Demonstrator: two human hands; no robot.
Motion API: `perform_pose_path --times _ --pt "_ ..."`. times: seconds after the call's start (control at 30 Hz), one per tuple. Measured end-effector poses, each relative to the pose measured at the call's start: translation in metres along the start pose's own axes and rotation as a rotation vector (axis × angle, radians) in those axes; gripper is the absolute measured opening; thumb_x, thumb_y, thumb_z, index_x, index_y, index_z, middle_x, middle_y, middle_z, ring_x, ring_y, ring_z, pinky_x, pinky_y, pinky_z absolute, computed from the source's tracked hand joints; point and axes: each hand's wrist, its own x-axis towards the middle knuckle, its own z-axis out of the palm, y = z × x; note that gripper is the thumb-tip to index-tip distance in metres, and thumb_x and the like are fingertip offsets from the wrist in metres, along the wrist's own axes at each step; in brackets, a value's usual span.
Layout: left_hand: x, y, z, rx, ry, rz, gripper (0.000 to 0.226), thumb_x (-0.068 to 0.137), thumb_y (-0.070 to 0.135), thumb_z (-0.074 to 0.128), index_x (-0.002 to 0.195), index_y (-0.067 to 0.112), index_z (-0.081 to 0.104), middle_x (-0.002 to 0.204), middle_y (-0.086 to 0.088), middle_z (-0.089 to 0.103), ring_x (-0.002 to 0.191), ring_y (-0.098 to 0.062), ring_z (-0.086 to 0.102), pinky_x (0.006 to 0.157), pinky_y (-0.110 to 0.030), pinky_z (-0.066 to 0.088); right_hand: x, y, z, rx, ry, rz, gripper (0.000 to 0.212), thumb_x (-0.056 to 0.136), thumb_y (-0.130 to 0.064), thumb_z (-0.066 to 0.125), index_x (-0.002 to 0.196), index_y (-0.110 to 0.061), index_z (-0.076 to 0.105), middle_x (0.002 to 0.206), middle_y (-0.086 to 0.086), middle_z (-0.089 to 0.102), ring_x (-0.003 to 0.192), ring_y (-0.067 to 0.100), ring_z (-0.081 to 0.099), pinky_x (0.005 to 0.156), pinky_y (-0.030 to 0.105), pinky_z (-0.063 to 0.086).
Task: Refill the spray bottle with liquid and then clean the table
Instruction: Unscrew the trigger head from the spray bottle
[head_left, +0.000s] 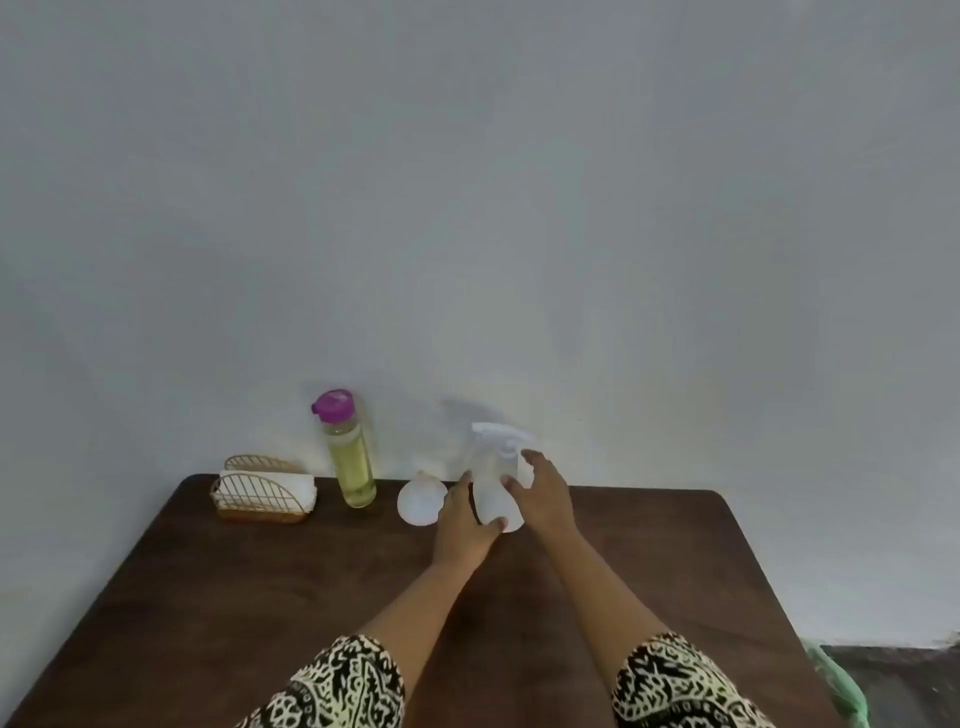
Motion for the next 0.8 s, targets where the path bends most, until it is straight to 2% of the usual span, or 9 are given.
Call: perform_pose_path --times 0.13,0.3,0.43,0.57,0.7,0.8 --pt "0.026 -0.001 0.012 0.020 -0.005 0.023 0.098 0.071 0.034 0.081 0.149 0.018 0.024 0.150 -0.002 0.037 0.139 -0.021 0.034 0.113 -0.043 0.033 0.019 -0.004 0.007 0.038 0.030 -0.002 0.040 0.087 -0.031 0.063 0.122 -0.012 0.055 0.119 0.005 0.064 0.109 0.023 0.060 0.080 0.022 0.040" --pt "0.038 -0.011 0.029 0.042 0.023 0.066 0.078 0.070 0.038 0.078 0.135 0.016 0.040 0.134 -0.002 0.051 0.127 -0.019 0.047 0.103 -0.043 0.044 0.014 0.001 0.019 0.102 0.104 -0.014 0.029 0.085 -0.035 0.065 0.107 -0.016 0.062 0.094 -0.004 0.067 0.093 0.017 0.064 0.072 0.021 0.040" --pt "0.016 -0.020 0.030 -0.006 0.049 0.070 0.070 0.068 0.046 0.072 0.127 0.020 0.046 0.125 0.002 0.056 0.119 -0.016 0.052 0.099 -0.042 0.048 -0.008 0.004 0.019 0.073 0.116 -0.014 0.030 0.084 -0.037 0.067 0.104 -0.015 0.064 0.098 -0.002 0.070 0.087 0.012 0.062 0.072 0.021 0.042" --pt "-0.032 -0.031 0.020 -0.101 0.039 0.068 0.074 0.063 0.055 0.070 0.128 0.030 0.046 0.129 0.011 0.054 0.122 -0.009 0.050 0.098 -0.040 0.050 -0.052 0.005 0.021 0.090 0.101 0.011 0.028 0.082 -0.039 0.069 0.102 -0.020 0.065 0.095 -0.007 0.069 0.082 0.004 0.058 0.074 0.018 0.045" --pt "-0.090 -0.043 0.003 -0.125 0.065 0.095 0.073 0.066 0.040 0.078 0.131 0.025 0.047 0.133 0.011 0.052 0.124 -0.005 0.047 0.102 -0.036 0.046 -0.105 0.005 0.029 0.109 0.083 -0.019 0.025 0.078 -0.040 0.071 0.098 -0.027 0.064 0.088 -0.014 0.068 0.085 0.003 0.063 0.076 0.023 0.051" --pt "-0.127 -0.055 -0.009 -0.095 0.072 0.096 0.076 0.067 0.042 0.079 0.134 0.026 0.047 0.138 0.011 0.051 0.127 -0.004 0.045 0.103 -0.032 0.044 -0.142 0.006 0.036 0.151 0.059 -0.023 0.034 0.075 -0.044 0.072 0.104 -0.029 0.065 0.094 -0.016 0.068 0.090 0.002 0.062 0.079 0.025 0.052"
